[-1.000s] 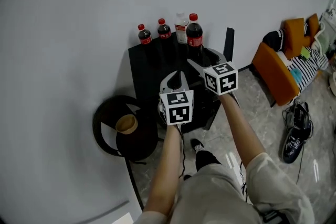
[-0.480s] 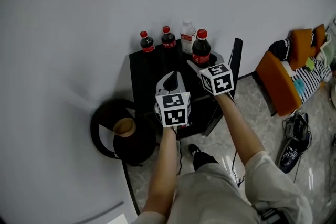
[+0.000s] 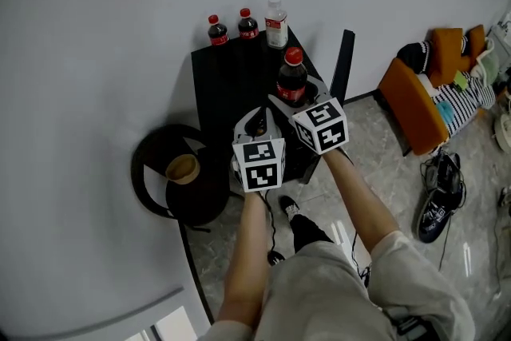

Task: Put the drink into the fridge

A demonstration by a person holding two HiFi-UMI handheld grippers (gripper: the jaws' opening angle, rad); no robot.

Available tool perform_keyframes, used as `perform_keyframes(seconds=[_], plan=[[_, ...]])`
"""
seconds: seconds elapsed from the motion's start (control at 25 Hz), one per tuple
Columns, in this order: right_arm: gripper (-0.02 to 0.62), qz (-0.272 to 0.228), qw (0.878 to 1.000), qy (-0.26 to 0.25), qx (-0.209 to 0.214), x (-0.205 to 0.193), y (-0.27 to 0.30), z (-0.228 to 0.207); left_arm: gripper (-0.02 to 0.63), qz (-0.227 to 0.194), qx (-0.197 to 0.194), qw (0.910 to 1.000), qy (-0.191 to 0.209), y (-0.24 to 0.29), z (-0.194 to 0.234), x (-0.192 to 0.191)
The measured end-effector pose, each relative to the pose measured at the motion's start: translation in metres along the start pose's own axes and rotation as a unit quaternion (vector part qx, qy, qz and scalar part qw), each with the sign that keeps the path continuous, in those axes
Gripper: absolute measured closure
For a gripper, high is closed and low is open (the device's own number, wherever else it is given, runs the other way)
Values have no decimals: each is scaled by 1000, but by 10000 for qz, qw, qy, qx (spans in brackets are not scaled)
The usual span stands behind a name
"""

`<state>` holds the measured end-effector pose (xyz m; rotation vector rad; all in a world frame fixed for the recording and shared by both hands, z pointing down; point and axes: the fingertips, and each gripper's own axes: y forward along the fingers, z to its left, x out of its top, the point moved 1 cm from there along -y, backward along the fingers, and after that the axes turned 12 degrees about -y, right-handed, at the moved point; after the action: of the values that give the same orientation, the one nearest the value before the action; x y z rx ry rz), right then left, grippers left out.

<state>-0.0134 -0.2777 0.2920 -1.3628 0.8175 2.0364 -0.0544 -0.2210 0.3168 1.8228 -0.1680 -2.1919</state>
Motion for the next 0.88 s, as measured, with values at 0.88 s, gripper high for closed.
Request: perform_keyframes(seconds=[0.88], plan=[[283,560,9966,464,-396,-247,30,103,597,381,-80,9992,-10,24,49,-218]])
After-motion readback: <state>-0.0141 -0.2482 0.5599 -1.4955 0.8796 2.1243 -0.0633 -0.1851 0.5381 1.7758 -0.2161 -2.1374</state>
